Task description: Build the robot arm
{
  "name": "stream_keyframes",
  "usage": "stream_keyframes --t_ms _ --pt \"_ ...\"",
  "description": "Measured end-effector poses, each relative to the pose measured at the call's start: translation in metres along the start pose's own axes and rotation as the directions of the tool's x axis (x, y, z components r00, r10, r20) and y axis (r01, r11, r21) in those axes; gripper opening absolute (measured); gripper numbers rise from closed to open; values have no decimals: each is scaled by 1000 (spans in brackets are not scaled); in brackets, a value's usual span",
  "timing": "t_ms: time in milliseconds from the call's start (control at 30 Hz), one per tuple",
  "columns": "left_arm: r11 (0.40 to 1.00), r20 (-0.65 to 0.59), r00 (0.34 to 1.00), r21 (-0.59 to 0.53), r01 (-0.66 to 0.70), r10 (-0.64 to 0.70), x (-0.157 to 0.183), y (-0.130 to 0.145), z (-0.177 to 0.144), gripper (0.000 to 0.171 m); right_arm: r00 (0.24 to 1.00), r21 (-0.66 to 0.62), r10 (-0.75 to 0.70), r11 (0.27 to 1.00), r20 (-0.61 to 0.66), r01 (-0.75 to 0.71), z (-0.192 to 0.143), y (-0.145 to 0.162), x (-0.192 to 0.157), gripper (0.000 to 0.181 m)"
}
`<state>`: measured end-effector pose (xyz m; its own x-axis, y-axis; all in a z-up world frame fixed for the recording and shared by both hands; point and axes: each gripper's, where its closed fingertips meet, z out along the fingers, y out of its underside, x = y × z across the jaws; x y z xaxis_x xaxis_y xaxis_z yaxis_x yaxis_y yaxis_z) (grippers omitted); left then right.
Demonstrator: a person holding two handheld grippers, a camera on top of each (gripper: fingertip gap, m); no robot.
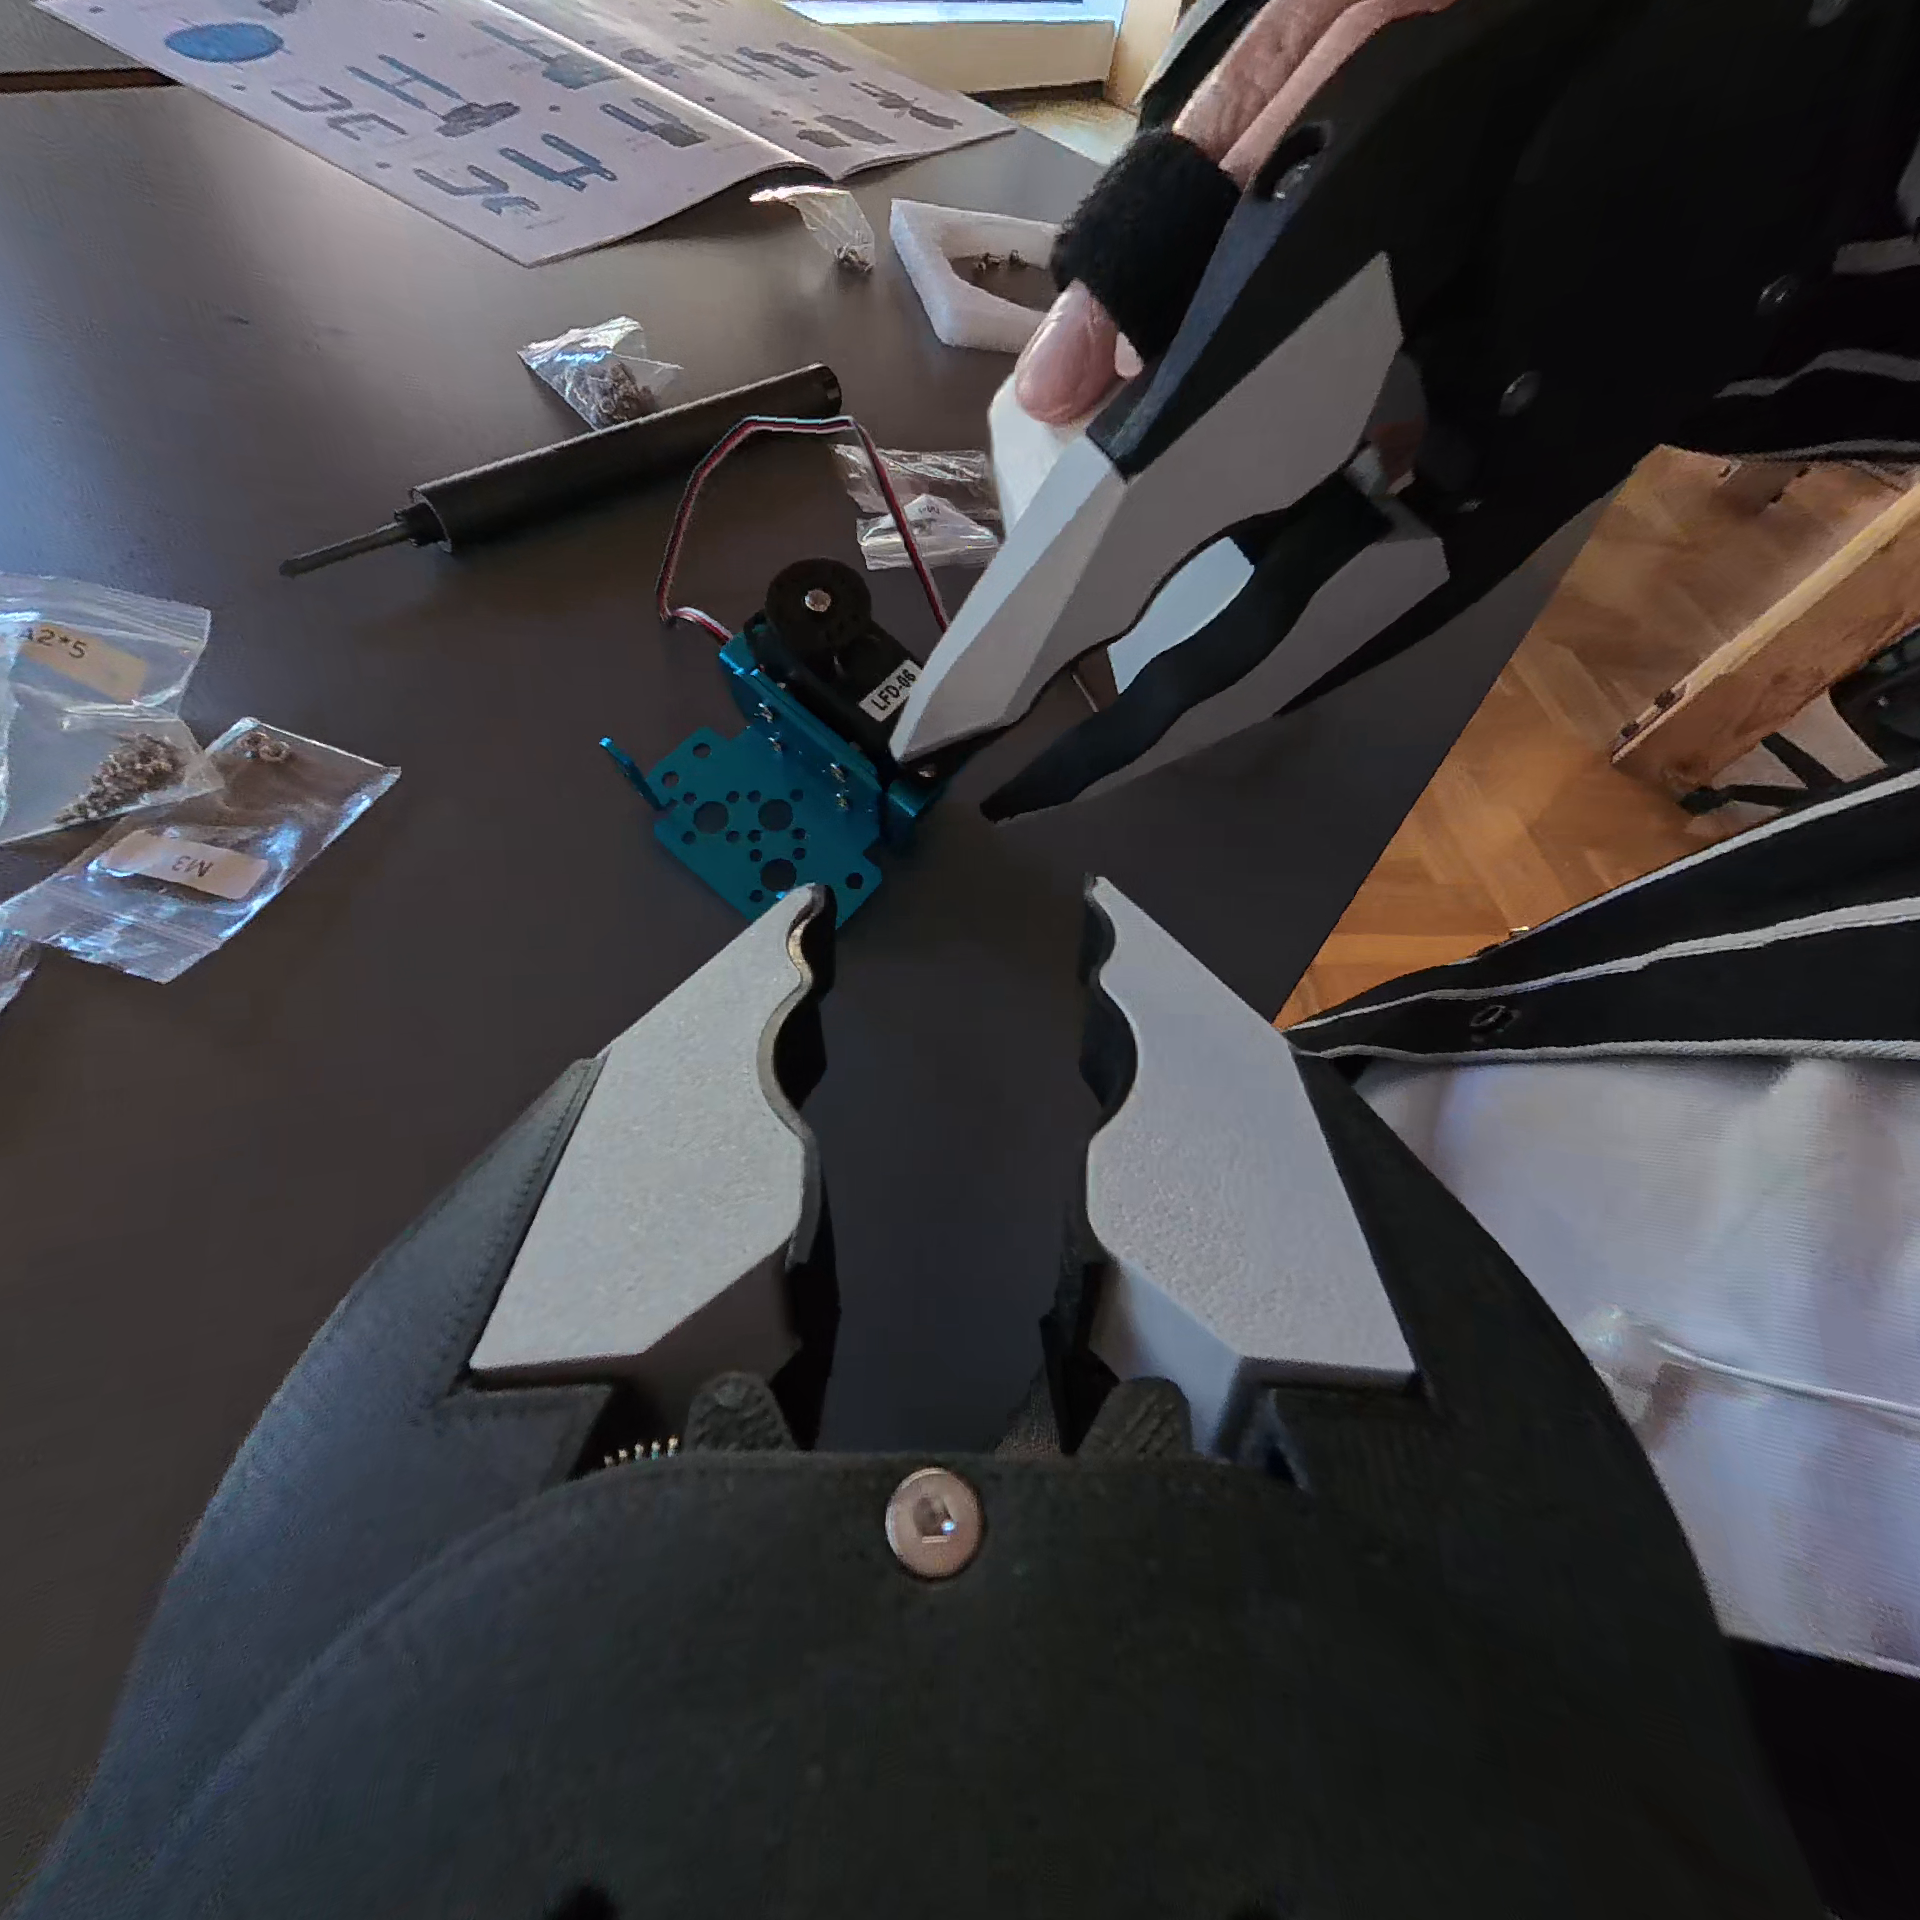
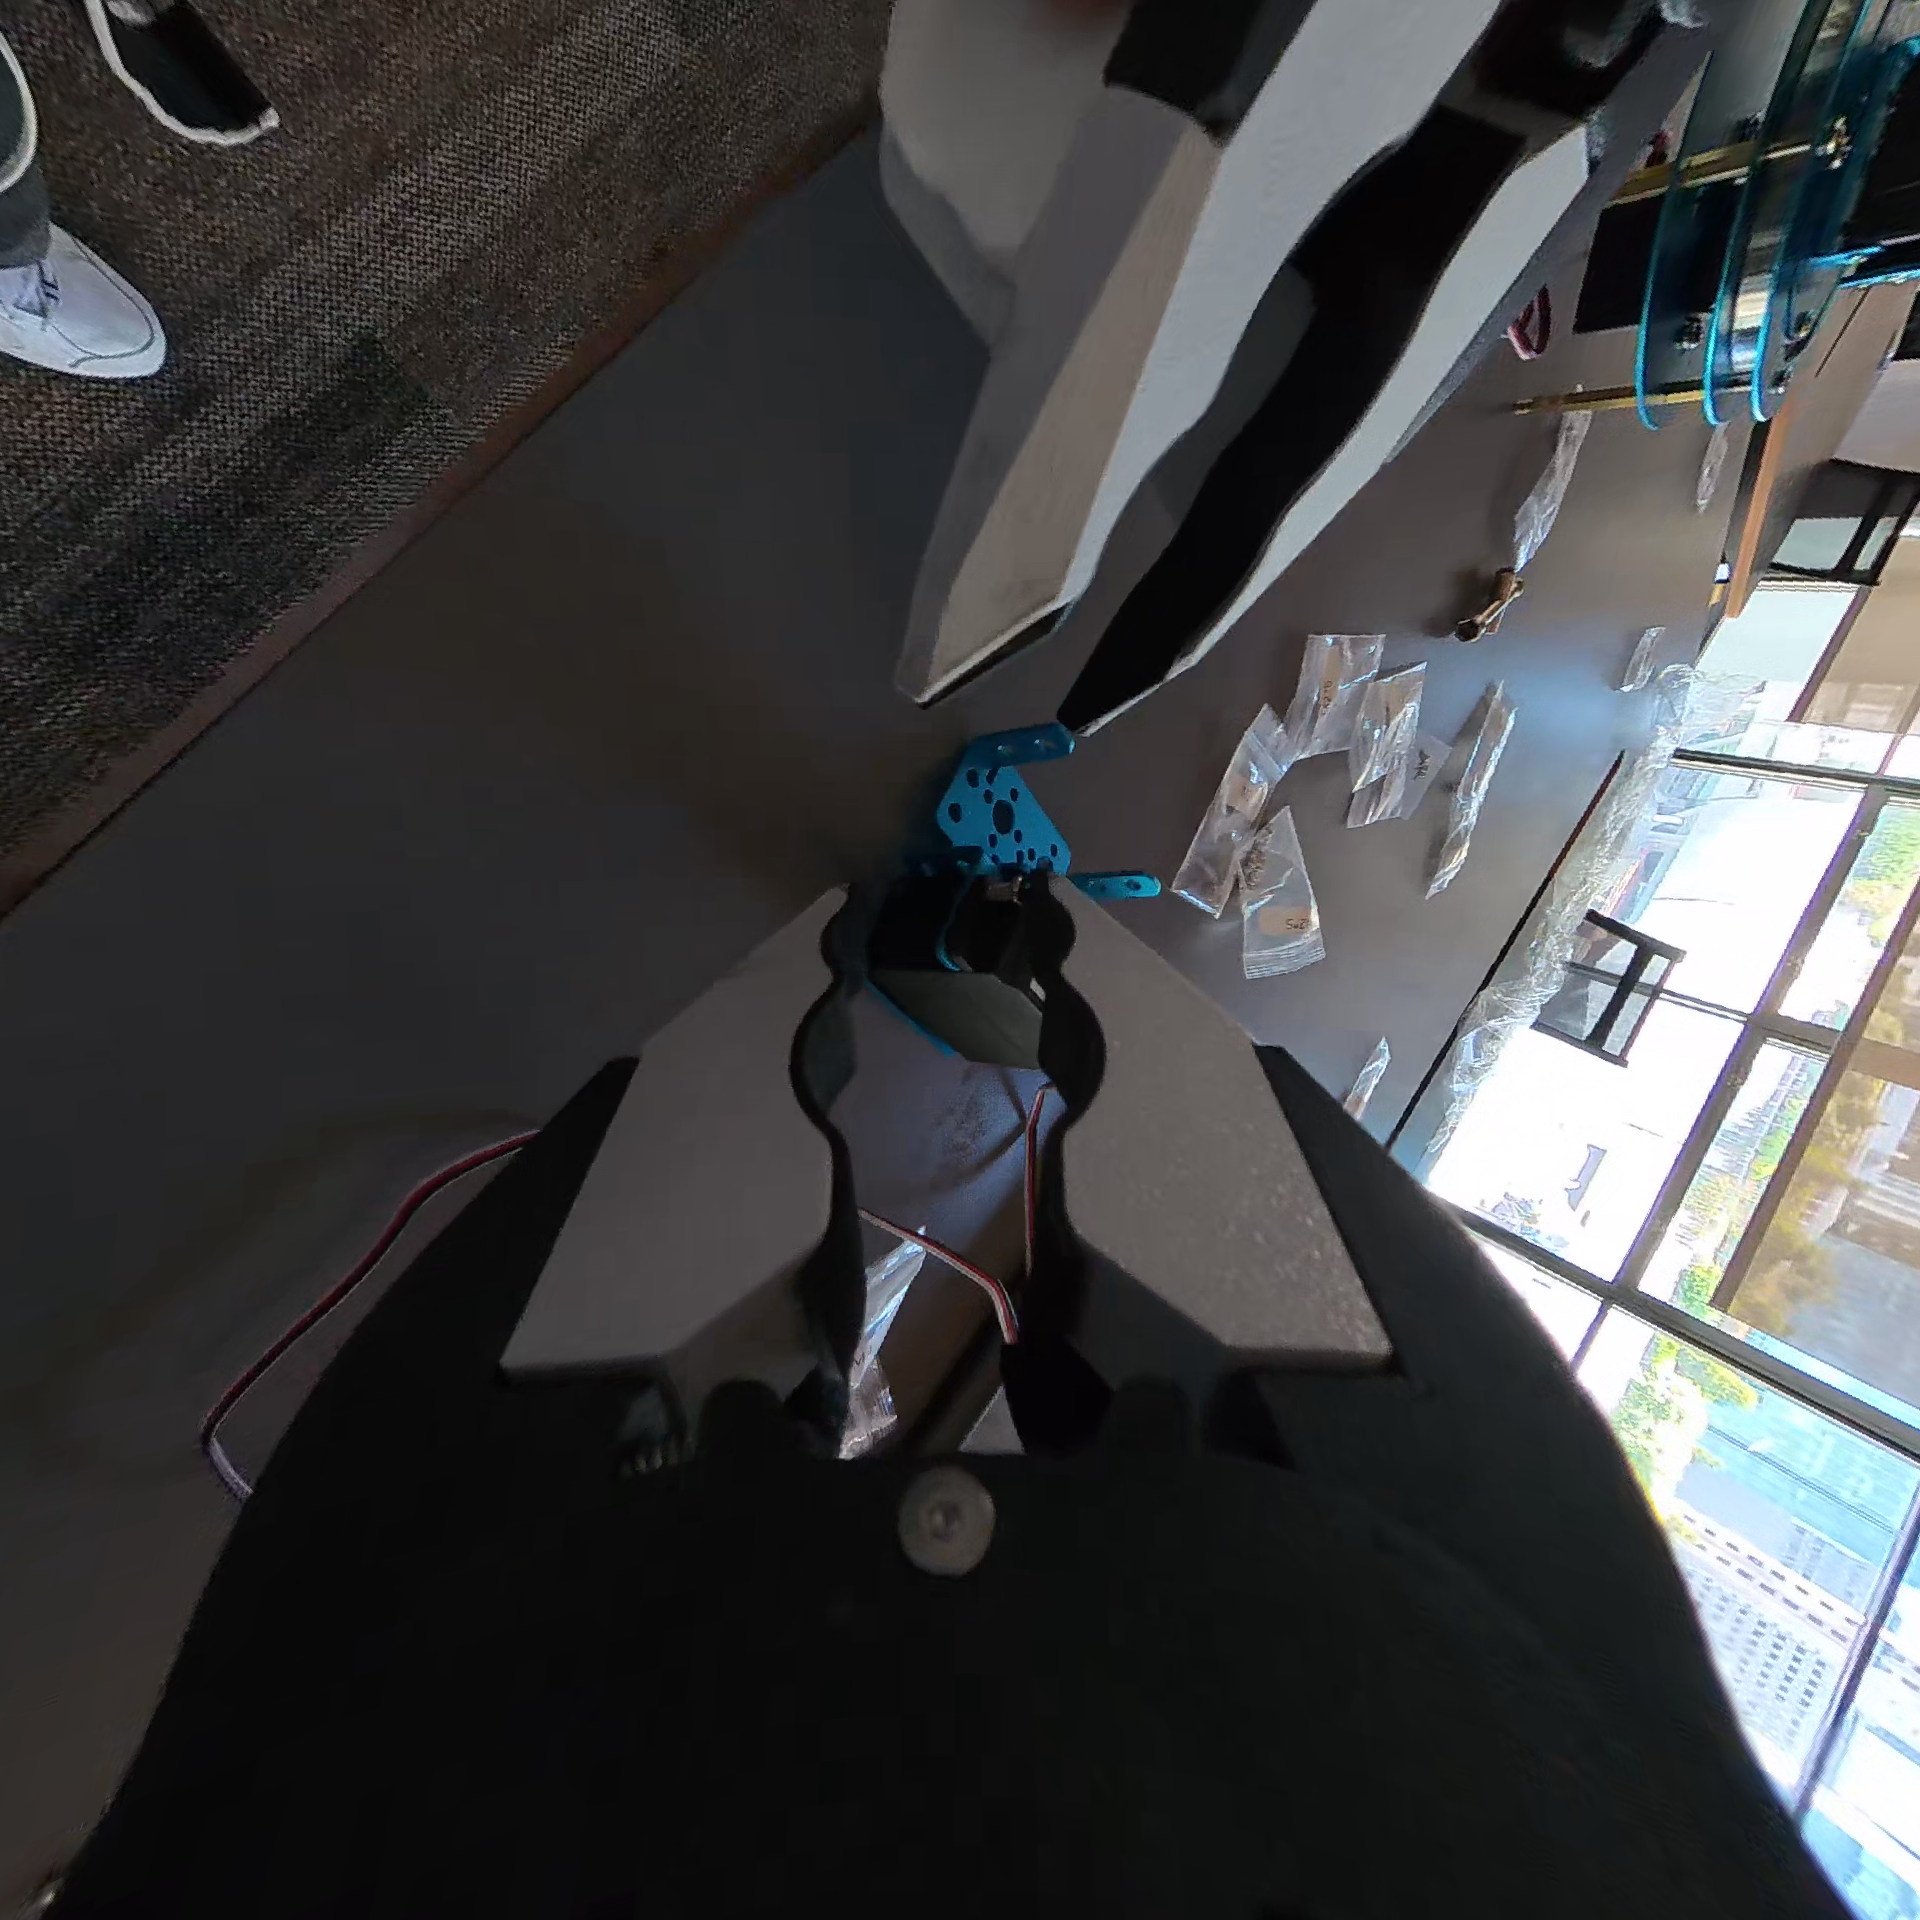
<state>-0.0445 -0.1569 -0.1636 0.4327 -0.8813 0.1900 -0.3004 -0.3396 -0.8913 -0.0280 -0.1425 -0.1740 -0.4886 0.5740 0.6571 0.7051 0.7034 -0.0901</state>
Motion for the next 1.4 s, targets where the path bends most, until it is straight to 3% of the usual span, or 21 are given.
stream_keyframes --t_ms 200,400,1133,1400 --pt "999 76 996 -24 -40 42 -9 -1 10 43 997 9 -50 999 -56 51 -5 -2 3 20" --pt "996 116 990 -58 -71 77 -10 3 18 44 997 -5 -44 999 -68 44 -4 0 1 24" --pt "999 123 992 -25 -29 32 -11 2 18 42 994 -25 -106 994 2 106 -2 3 -4 32" --pt "998 146 988 -31 -52 56 -12 4 14 42 997 -14 -50 999 -50 49 -12 2 3 33"
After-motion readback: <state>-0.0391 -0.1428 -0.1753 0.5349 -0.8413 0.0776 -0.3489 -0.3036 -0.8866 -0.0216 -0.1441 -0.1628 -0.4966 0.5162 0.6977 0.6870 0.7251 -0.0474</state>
